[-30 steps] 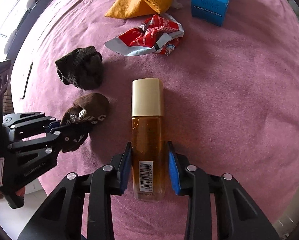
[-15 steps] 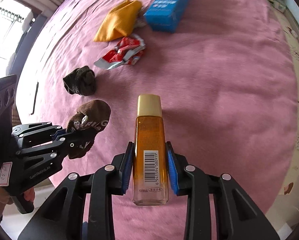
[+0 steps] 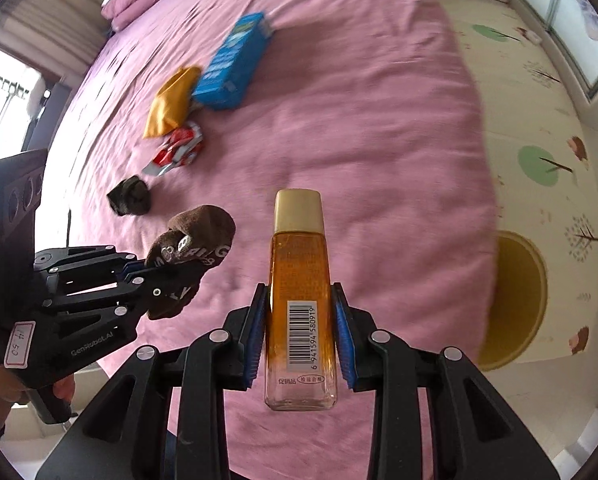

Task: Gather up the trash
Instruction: 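Carry the brown glove and perfume bottle over the yellow bin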

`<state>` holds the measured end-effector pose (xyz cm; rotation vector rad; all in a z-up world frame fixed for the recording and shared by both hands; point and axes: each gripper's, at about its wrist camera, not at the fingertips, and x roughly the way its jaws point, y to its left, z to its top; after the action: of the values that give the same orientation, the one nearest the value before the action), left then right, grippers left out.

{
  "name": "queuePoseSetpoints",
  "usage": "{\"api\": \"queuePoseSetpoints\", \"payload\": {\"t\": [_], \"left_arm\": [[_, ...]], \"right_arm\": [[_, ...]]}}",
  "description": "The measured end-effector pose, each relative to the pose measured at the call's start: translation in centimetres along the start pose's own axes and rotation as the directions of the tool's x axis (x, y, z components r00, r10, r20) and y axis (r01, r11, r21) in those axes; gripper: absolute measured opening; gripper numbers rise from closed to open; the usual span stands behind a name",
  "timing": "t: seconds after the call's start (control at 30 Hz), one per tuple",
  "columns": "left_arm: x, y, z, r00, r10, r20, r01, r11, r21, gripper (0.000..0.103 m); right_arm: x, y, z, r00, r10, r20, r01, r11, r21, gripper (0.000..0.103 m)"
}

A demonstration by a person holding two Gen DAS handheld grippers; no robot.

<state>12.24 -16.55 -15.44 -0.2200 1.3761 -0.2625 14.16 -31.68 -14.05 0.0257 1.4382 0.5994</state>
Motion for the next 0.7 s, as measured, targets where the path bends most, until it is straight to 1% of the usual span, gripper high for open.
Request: {"api": "queuePoseSetpoints", "payload": {"t": [0.3,0.7], "left_arm": [[2.6,-8.0,2.7,0.999,-0.022,-0.049,0.029,0.989,0.146,0.009],[7.9,-17.3,5.7,0.99,-0.064,-0.122,0.092,0.968,0.234,0.009]], "right_arm": [[-3.9,-7.6,-2.0,0.998,-0.042,0.047,0.037,0.993,0.114,0.031],[-7.4,-16.5,-5.5,0.993,-0.092,0.067,0.073,0.967,0.246,0.031]]}}
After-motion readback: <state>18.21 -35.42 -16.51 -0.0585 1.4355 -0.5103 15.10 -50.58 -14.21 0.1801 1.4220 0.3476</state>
